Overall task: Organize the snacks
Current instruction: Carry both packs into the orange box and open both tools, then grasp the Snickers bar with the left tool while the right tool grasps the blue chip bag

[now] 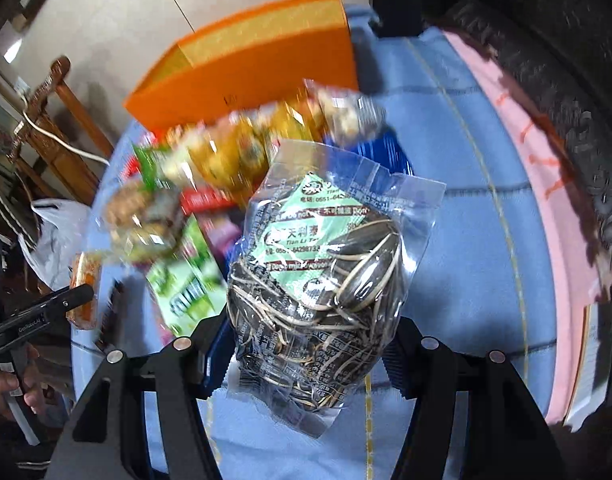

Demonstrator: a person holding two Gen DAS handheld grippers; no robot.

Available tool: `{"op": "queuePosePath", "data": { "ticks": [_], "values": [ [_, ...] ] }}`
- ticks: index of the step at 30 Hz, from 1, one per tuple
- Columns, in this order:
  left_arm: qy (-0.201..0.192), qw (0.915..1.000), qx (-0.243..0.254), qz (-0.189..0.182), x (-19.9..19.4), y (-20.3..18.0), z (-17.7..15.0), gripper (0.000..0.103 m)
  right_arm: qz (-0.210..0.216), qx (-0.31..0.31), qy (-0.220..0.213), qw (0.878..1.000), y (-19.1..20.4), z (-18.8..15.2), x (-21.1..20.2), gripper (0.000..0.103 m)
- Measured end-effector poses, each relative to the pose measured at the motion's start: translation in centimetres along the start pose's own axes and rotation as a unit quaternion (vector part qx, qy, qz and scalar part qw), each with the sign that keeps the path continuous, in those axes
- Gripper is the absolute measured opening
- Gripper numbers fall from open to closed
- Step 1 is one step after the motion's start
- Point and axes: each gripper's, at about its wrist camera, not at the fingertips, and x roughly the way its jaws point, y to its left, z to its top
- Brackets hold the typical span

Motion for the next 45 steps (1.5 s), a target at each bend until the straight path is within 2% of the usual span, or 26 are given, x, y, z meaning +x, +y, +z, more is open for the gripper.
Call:
{"op": "queuePosePath", "data": {
  "ticks": [1,4,5,7,11,16,18,21,24,25,26,27,28,30,32,36,39,42,45],
  "values": [
    [-0.017,0.9998,-0.002,-0.013,-1.1,0.0,0.9,0.047,0.002,0.0,-0.01,1.0,0.1,0.7,-0.5,0.063],
    [-0.065,0.9975,0.027,-0.004,-3.2,-1.1,3.9,0.047,0.014,-0.003,-0.037,0.999,0.2,3.6,-1.5,0.063],
    [-0.074,0.9968,0.027,-0.013,-3.5,-1.4,5.2,0.047,0.018,-0.006,-0.045,0.999,0.3,4.7,-1.6,0.063],
    [-0.098,0.9942,0.028,-0.036,-4.2,-2.9,8.2,0.047,0.028,-0.009,-0.07,0.997,0.7,7.8,-2.2,0.063],
    [-0.141,0.988,0.052,-0.034,-4.7,-5.5,15.0,0.047,0.05,-0.005,-0.113,0.992,2.0,14.8,-2.2,0.063],
    [-0.144,0.9883,0.05,-0.015,0.2,-8.2,24.8,0.047,0.059,0.02,-0.145,0.988,3.4,23.3,0.2,0.064],
    [-0.126,0.9912,0.042,0.002,3.0,-8.2,27.1,0.047,0.05,0.032,-0.142,0.988,3.7,25.6,2.2,0.064],
    [-0.095,0.9947,0.034,0.021,7.0,-7.8,28.9,0.047,0.012,0.031,-0.126,0.991,3.9,28.0,6.4,0.064],
    [-0.072,0.9966,0.029,0.027,10.1,-7.3,29.1,0.047,0.01,0.053,-0.091,0.994,3.1,28.8,10.5,0.063],
    [-0.061,0.9975,0.022,0.026,11.1,-7.0,29.0,0.054,0.008,0.054,-0.081,0.995,3.1,28.8,11.4,0.064],
    [-0.055,0.998,0.015,0.028,11.6,-6.8,28.9,0.066,0.003,0.053,-0.064,0.996,3.1,28.9,12.6,0.073],
    [-0.051,0.998,0.008,0.036,11.9,-6.6,28.7,0.092,-0.001,0.05,-0.05,0.998,3.2,28.8,13.4,0.078],
    [-0.061,0.9966,0.002,0.055,11.7,-6.4,28.4,0.098,-0.004,0.048,-0.045,0.998,3.3,28.7,13.7,0.081],
    [-0.076,0.9953,0.013,0.059,11.0,-6.4,27.9,0.098,-0.011,0.042,-0.058,0.997,3.5,28.3,13.3,0.086],
    [-0.069,0.9947,0.023,0.072,10.2,-6.1,27.2,0.098,-0.021,0.036,-0.078,0.996,3.4,27.3,11.9,0.089],
    [-0.096,0.9901,0.048,0.09,6.6,-4.7,23.3,0.098,-0.022,0.026,-0.114,0.993,2.8,22.9,7.4,0.098],
    [-0.1,0.9867,0.061,0.113,4.4,-2.5,18.5,0.098,-0.058,-0.001,-0.127,0.99,2.1,18.6,5.2,0.099],
    [-0.085,0.9847,0.068,0.137,2.9,-0.5,12.7,0.098,-0.083,-0.026,-0.107,0.99,1.1,13.9,4.4,0.099],
    [-0.05,0.9847,0.067,0.153,2.5,1.5,6.8,0.098,-0.099,-0.023,-0.08,0.992,0.0,9.8,4.0,0.099]
  ]
}}
